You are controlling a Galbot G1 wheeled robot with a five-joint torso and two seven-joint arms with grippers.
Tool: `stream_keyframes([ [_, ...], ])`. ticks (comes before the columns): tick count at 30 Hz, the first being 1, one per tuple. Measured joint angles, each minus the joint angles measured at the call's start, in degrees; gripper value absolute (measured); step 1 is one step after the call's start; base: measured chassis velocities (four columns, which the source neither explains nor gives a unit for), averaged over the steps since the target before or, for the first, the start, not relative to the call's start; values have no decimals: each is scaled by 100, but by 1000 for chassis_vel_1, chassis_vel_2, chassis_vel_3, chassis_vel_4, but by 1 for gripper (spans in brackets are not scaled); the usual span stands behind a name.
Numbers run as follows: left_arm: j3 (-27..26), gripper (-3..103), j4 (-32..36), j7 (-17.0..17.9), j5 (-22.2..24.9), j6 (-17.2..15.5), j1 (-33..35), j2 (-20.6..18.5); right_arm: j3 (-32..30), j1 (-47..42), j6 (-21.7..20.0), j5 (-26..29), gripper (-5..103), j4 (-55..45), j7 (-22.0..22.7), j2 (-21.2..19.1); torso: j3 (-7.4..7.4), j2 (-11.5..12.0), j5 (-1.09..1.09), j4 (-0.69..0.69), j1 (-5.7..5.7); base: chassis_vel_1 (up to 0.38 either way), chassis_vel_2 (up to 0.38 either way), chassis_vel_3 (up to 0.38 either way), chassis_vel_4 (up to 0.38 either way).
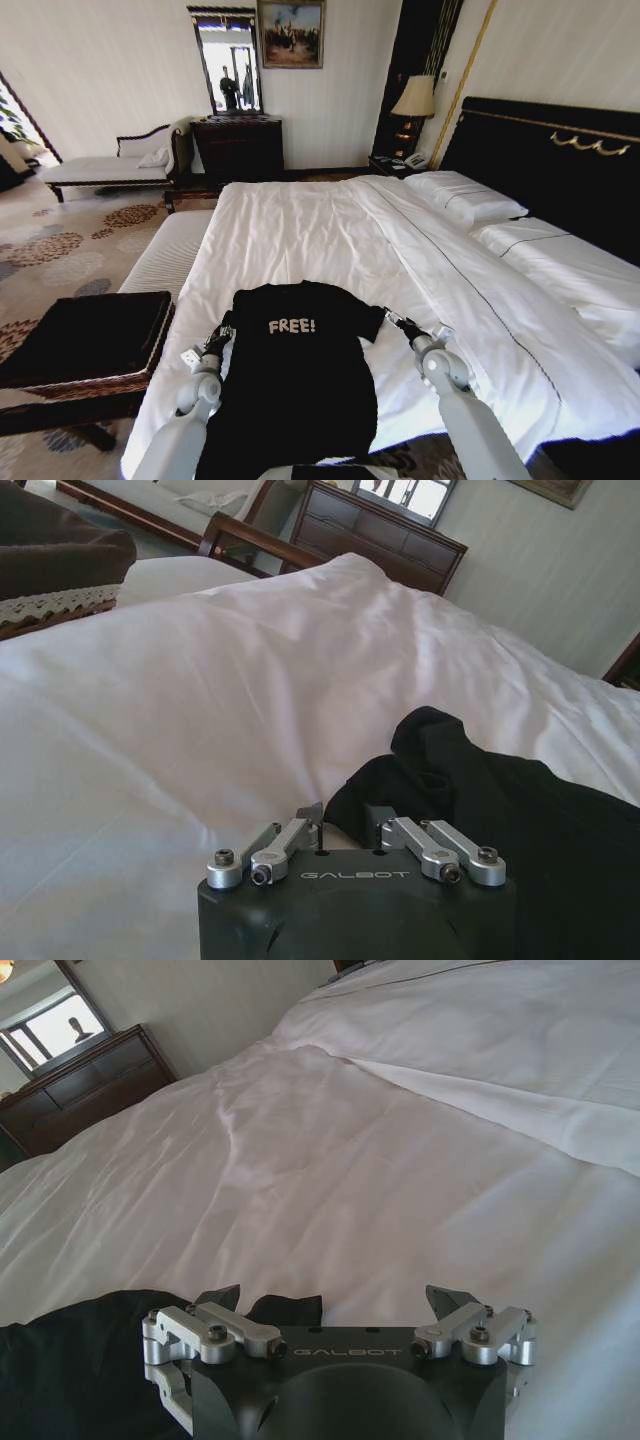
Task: Fold the clothes on the bed and place them into the basket.
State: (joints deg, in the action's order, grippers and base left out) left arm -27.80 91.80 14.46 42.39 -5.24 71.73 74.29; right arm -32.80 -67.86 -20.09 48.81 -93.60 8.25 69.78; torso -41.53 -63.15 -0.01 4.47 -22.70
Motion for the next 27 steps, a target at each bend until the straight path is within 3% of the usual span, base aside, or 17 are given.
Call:
stream_keyframes([
  [4, -35, 10, -45, -8, -40, 40, 41, 6, 24, 6, -3, 0, 100, 0, 0, 20, 0, 0, 1, 0, 0, 0, 0, 0, 0],
  [9, -65, 1, -50, -14, -61, 84, 78, 16, 33, 11, -4, 0, 100, 5, 0, 25, 0, 0, 0, -1, 0, 0, 0, 0, 0],
  [18, -182, 0, 123, 15, -63, 125, 161, -25, 40, 1, -6, -3, 100, -29, 11, 38, 0, 0, 0, 0, 0, 0, 0, 0, 0],
  [27, -767, 0, 340, 31, 185, 158, 435, -189, 58, -9, -6, -31, 100, -34, 8, 69, 0, 0, 0, -1, 1, 0, 0, 0, 0],
])
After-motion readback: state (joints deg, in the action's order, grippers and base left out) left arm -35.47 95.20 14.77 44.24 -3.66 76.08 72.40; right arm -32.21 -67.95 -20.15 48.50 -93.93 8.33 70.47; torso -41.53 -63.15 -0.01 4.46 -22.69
